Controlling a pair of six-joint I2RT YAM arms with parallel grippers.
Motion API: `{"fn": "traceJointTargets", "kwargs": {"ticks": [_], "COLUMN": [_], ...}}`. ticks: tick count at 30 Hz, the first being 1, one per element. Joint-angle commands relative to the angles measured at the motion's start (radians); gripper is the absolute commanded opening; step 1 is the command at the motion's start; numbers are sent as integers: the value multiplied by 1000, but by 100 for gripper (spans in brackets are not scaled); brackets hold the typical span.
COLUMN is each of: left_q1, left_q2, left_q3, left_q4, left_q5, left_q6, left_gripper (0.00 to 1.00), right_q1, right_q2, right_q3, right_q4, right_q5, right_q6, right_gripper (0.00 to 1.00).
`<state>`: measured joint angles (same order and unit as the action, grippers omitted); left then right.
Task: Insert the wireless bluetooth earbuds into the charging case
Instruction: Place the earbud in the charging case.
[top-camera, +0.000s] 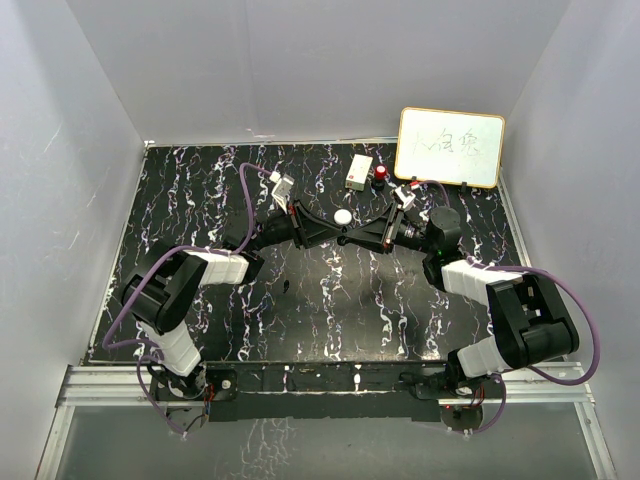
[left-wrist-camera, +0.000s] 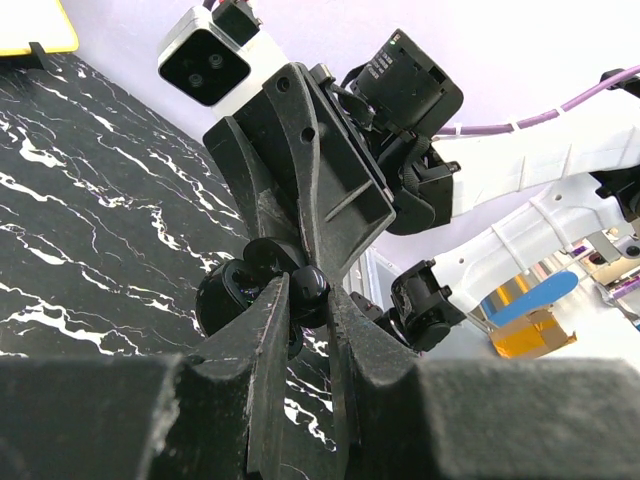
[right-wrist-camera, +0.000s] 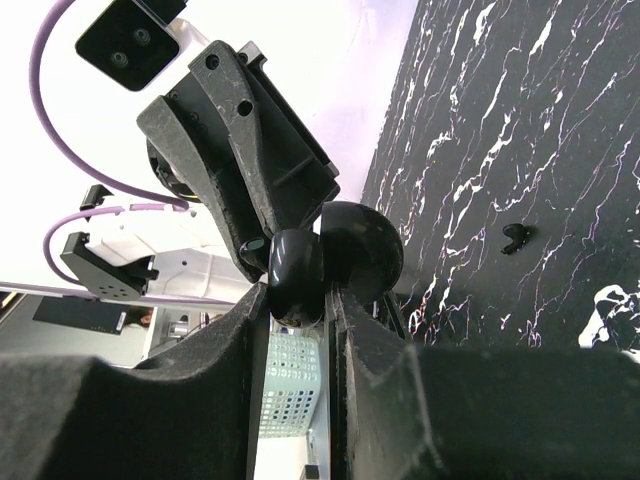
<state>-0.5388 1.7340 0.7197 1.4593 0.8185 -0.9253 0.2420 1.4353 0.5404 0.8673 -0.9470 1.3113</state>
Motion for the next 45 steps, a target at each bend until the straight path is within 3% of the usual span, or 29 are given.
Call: {"fn": "traceJointTargets", "kwargs": {"ticks": [1, 27, 29, 31, 35, 45], "left_q1": [-3, -3, -3, -2, -2, -2], "left_q2": [-53, -56, -62, -73, -104, -113], "left_q3": [-6, -35, -40, -41, -42, -37], "left_q4": [32, 57, 41, 18, -64, -105], "left_q5": [-11, -31, -33, -35, -43, -47], "left_q6": [31, 51, 57, 68, 117, 134], "left_gripper": [0, 0, 7, 22, 33, 36], "right_q1": [6, 5, 6, 5, 6, 6], "right_q2": [-21, -13, -13, -12, -12, -13], "right_q3": [4, 4, 6, 8, 10, 7], "right_q4": [68, 139, 141, 140, 144, 148], "right_q5": [3, -9, -9, -10, -8, -8], "right_q6": [3, 63, 64, 65, 68, 71], "right_gripper": [0, 0, 0, 0, 0, 0]}}
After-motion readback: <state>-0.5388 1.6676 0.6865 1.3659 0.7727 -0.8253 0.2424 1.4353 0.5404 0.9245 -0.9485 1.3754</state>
